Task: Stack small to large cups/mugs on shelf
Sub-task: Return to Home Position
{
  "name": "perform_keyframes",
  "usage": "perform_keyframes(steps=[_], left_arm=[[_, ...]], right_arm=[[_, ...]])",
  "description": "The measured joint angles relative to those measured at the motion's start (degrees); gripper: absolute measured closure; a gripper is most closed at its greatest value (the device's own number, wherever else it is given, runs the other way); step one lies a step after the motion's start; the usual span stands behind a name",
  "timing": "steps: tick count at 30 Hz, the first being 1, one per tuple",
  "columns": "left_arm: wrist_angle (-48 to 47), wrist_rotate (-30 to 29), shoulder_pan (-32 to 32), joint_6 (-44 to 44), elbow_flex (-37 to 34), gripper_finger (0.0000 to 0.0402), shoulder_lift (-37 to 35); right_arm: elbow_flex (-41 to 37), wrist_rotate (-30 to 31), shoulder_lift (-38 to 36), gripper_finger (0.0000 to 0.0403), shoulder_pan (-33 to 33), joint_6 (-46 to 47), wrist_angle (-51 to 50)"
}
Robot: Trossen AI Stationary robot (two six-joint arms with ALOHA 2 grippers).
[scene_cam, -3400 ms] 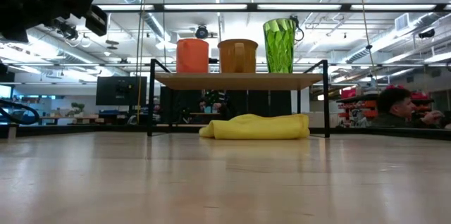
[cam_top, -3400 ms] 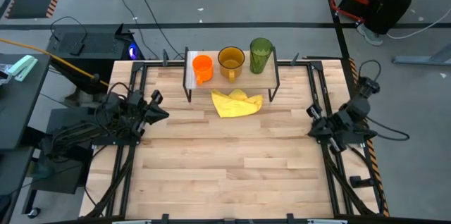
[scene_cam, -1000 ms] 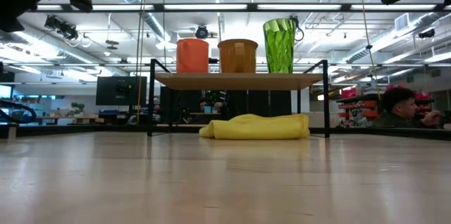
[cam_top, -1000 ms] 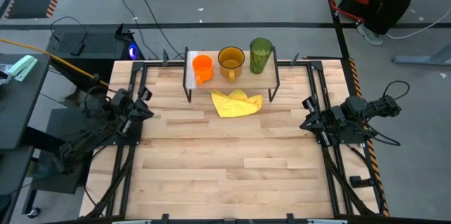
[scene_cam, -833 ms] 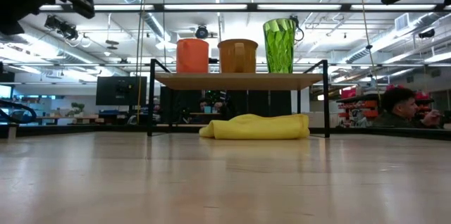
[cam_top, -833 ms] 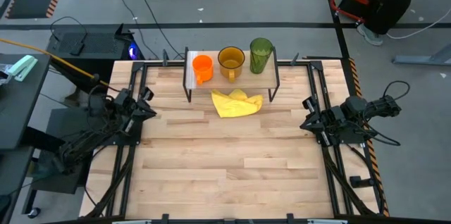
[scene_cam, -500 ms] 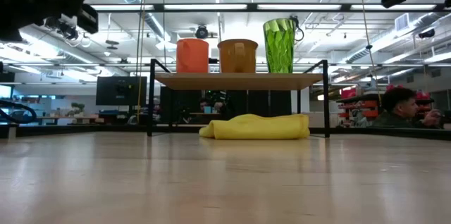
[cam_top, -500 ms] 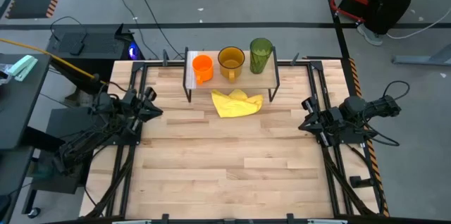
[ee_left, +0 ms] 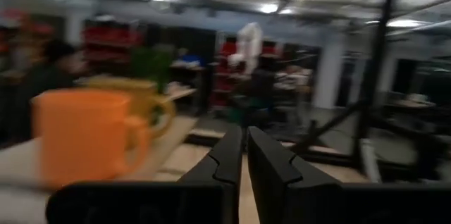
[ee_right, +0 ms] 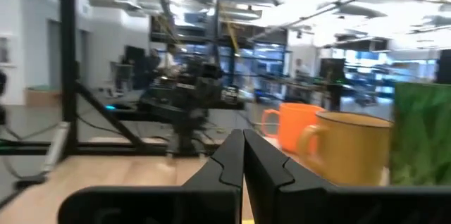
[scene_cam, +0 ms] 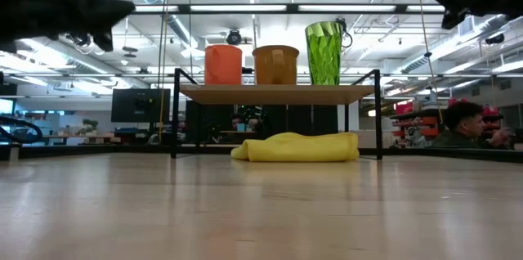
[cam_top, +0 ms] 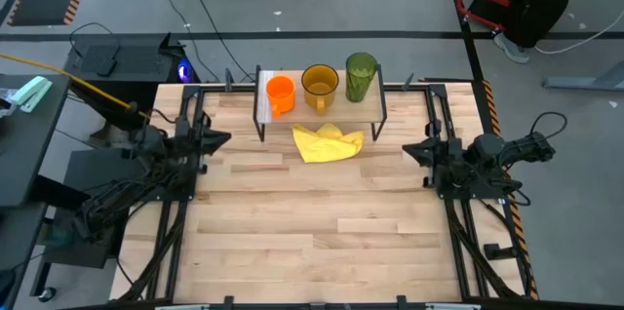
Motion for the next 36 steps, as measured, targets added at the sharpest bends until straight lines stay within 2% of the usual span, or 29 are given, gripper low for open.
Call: perform_keyframes(steps=[5,11,17,24,36], left_arm=[[-3.16,-6.8,0.0,-0.3,0.0,0.0362,0.1],[-3.17,-6.92,0.0,-0.29,0.0,0.0364,0.09],[-5.63,-7.49,-0.04,3.23,0.0,0.0372,0.09],[-6.43,-7.58,-0.04,4.07,0.0,0.0364,0.09],[-12.66,-11.41,-1.31,6.0,0.0,0.0371,0.11]], right_arm=[[0.0,1.93,0.0,0.0389,0.0,-1.05,-0.64],[0.0,1.15,0.0,0.0389,0.0,0.65,-0.66],[-1.46,-6.13,0.04,0.0389,0.02,1.93,-0.61],[-6.09,-6.43,0.05,0.0389,0.01,1.27,5.65],[-7.08,-6.43,0.09,0.0389,0.0,2.19,3.18]])
